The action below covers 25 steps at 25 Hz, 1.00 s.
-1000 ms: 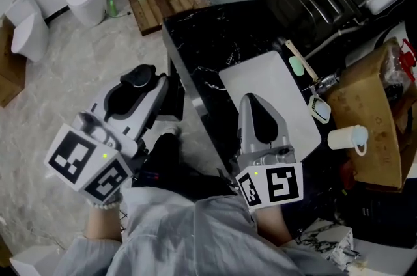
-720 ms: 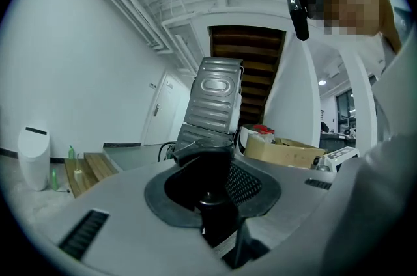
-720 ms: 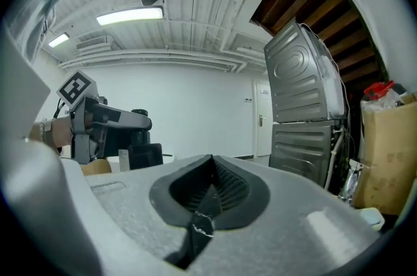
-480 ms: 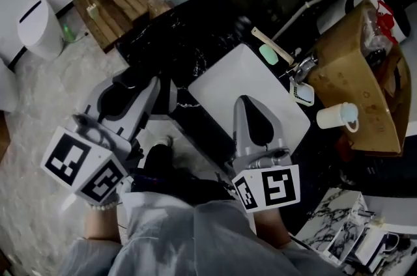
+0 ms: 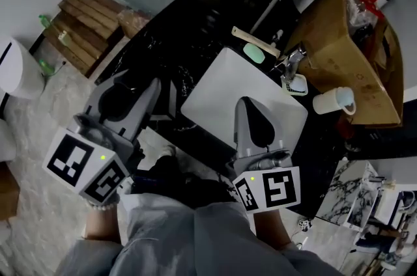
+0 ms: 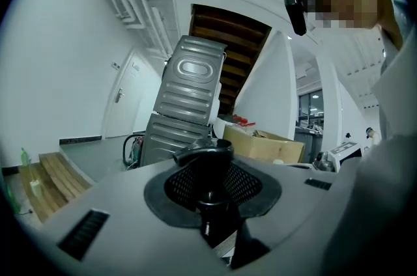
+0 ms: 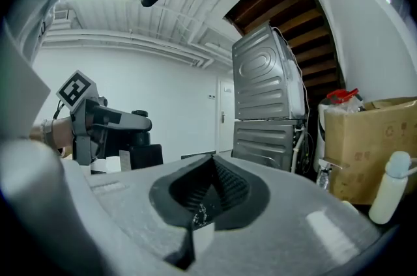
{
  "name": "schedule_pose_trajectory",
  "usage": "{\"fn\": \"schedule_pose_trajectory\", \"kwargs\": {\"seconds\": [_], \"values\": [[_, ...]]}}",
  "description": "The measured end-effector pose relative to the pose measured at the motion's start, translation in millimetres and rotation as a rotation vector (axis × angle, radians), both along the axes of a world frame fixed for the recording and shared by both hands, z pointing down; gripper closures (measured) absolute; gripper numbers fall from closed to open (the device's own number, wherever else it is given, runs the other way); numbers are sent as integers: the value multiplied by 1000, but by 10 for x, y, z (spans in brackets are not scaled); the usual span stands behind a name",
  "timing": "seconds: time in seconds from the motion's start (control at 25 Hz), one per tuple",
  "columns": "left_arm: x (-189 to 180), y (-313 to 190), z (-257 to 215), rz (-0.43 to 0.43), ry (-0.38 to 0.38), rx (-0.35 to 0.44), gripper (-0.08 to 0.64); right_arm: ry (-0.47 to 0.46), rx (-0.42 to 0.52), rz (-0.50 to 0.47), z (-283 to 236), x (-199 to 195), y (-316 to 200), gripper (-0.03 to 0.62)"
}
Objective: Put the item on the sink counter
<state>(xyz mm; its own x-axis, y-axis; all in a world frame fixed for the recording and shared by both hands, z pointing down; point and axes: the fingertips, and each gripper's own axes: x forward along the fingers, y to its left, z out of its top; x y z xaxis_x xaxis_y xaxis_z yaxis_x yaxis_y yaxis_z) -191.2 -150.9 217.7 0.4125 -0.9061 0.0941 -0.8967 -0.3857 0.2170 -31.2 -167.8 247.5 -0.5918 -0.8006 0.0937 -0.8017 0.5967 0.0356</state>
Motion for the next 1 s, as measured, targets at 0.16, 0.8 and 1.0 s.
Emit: {"fn": "schedule_pose_trajectory", "kwargs": {"seconds": [0.16,0.8,1.0], "values": [[-23,-244,31,78,-1,0,462,6,-4,81,10,-14,-100,595],[45,-893,184,330,-4,1,462,31,-13,345,119,24,-258,595],[88,-1065,233,372,-19,-2,462,40,-23,395,140,48,-266,595]]}}
